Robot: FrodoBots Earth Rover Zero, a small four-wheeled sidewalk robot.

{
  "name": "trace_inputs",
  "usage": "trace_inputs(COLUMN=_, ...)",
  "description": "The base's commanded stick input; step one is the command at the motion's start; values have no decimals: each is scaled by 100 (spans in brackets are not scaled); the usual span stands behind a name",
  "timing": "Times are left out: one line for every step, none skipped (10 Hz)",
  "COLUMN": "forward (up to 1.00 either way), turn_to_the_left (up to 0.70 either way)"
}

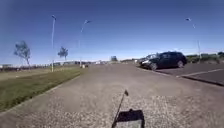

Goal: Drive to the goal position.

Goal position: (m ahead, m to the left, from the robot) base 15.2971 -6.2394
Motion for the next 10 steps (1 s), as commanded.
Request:
trace_inputs(forward=0, turn_to_the_left=0)
trace_inputs(forward=0, turn_to_the_left=0)
trace_inputs(forward=0, turn_to_the_left=0)
trace_inputs(forward=0, turn_to_the_left=0)
trace_inputs(forward=0, turn_to_the_left=0)
trace_inputs(forward=70, turn_to_the_left=0)
trace_inputs(forward=70, turn_to_the_left=0)
trace_inputs(forward=70, turn_to_the_left=0)
trace_inputs(forward=70, turn_to_the_left=0)
trace_inputs(forward=0, turn_to_the_left=0)
